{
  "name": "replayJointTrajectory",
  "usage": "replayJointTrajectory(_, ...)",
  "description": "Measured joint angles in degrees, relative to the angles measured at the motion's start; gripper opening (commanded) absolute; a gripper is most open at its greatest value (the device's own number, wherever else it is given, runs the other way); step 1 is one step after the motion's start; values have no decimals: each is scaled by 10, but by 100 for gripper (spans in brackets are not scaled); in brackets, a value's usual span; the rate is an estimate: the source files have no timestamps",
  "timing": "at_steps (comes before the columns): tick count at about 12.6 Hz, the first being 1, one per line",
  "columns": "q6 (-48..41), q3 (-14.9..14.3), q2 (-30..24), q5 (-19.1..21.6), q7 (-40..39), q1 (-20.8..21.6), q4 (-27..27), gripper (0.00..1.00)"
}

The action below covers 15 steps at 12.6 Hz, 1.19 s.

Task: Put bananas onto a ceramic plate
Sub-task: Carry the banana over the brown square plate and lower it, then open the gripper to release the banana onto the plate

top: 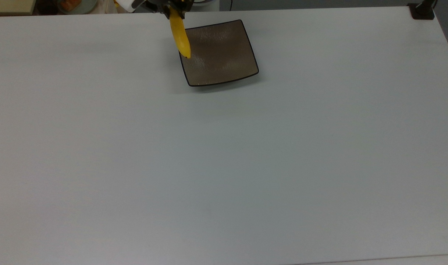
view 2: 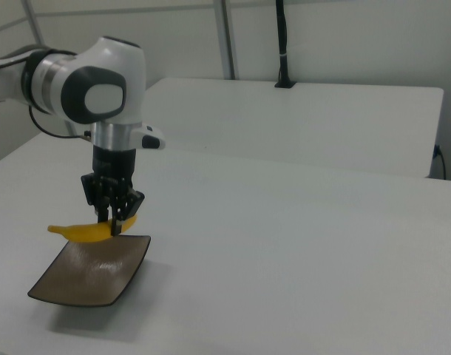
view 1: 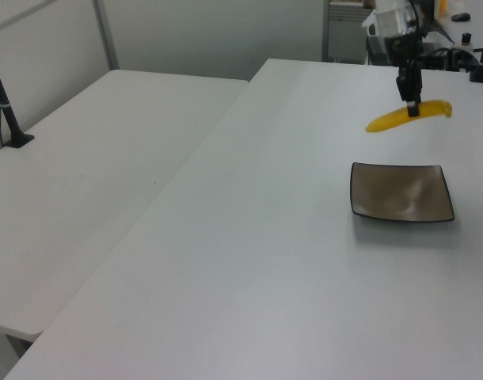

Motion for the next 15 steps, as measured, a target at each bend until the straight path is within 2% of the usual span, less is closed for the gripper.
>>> replayJointTrajectory(3,57,10,-2,2,25,6,-54,4)
replayJointTrajectory(7,136,50,-2,2,78,7,-111,6)
replayJointTrajectory(8,153,60,-2,2,94,7,-122,18)
replayJointTrajectory(11,162,69,0,2,108,7,-134,34)
replayJointTrajectory(12,162,69,0,2,108,7,-134,36)
replayJointTrajectory(14,162,69,0,2,108,7,-134,56)
replayJointTrajectory(15,162,69,0,2,108,7,-134,58)
